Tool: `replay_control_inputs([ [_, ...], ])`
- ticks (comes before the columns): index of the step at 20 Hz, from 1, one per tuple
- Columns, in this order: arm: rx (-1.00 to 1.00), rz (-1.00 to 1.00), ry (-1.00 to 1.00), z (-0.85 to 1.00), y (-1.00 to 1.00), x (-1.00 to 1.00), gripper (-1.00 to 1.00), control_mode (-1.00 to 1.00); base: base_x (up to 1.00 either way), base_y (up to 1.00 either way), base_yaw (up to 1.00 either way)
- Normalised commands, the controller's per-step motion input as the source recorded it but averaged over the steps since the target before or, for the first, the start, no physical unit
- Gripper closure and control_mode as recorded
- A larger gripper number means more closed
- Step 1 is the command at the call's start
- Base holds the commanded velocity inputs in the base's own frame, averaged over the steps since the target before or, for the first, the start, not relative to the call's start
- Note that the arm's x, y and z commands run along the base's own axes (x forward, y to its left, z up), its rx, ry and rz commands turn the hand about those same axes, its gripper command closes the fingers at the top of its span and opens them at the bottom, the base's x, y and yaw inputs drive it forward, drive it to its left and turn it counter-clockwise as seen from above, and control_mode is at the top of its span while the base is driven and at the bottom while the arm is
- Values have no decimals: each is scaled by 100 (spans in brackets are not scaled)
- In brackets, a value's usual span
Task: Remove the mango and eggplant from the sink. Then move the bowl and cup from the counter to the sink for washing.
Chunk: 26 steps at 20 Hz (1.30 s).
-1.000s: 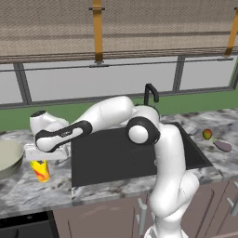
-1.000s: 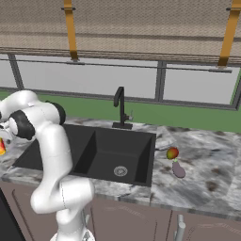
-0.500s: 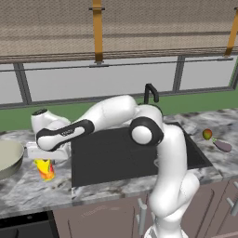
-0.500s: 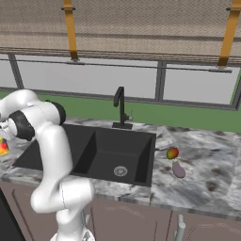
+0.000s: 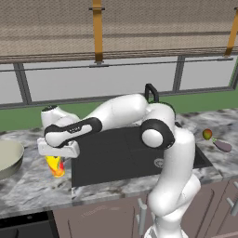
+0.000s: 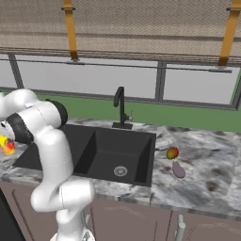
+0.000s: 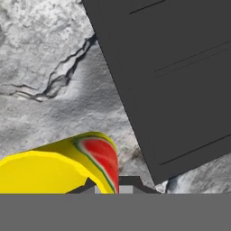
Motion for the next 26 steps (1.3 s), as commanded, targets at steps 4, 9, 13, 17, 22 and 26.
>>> replay_control_inputs([
  [4, 0, -7, -2, 12, -50, -6, 100, -100, 0, 0, 0],
  [9, 0, -7, -4, 14, -51, -2, 100, -100, 0, 0, 0],
  [13, 0, -7, -5, 13, -52, 0, 100, -100, 0, 0, 0],
  [17, 0, -7, -9, 13, -52, 0, 100, -100, 0, 0, 0],
  [22, 0, -8, -5, 13, -49, 0, 100, -100, 0, 0, 0],
  [26, 0, -9, -4, 14, -49, 0, 100, -100, 0, 0, 0],
])
